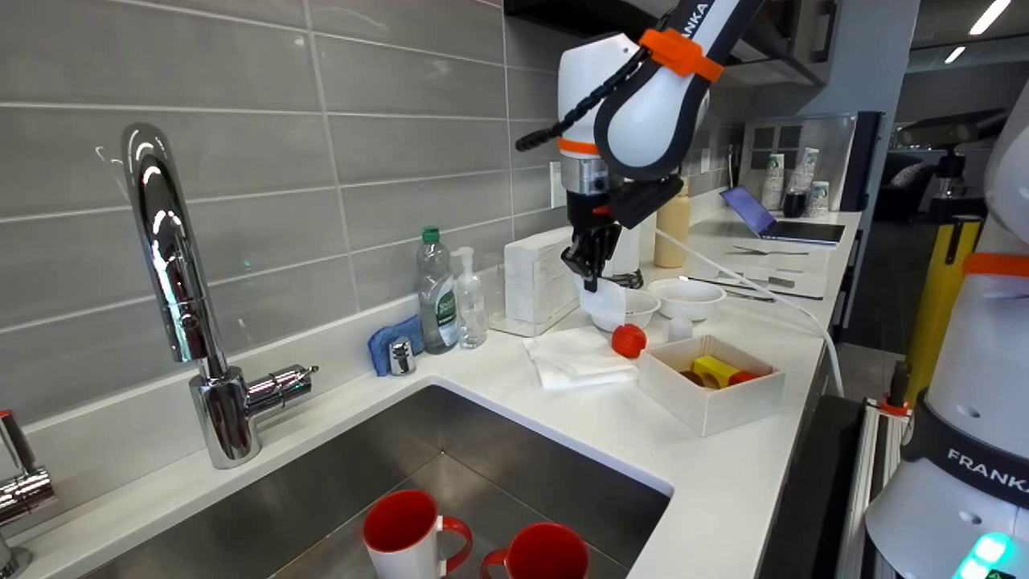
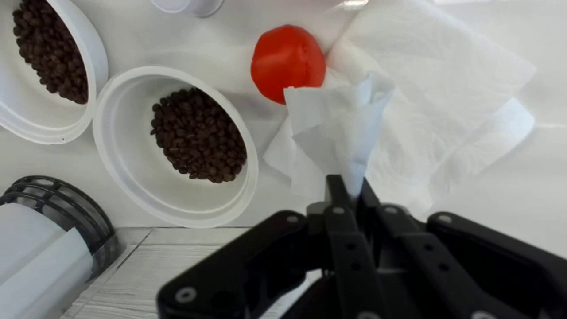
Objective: Move the white towel backwards
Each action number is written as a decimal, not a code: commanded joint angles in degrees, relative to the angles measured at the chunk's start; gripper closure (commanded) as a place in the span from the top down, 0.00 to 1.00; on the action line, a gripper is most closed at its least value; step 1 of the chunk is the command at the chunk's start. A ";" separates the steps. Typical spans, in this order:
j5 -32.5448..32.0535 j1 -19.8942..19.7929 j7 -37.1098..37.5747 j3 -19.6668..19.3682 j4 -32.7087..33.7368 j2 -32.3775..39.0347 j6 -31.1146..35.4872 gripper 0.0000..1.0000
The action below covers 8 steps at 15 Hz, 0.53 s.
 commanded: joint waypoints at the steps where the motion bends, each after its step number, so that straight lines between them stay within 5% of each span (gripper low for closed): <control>1: -3.64 -0.05 3.85 -0.55 -0.26 3.67 5.35 0.00; 8: -4.94 0.06 6.01 -0.85 -0.29 8.81 11.22 0.00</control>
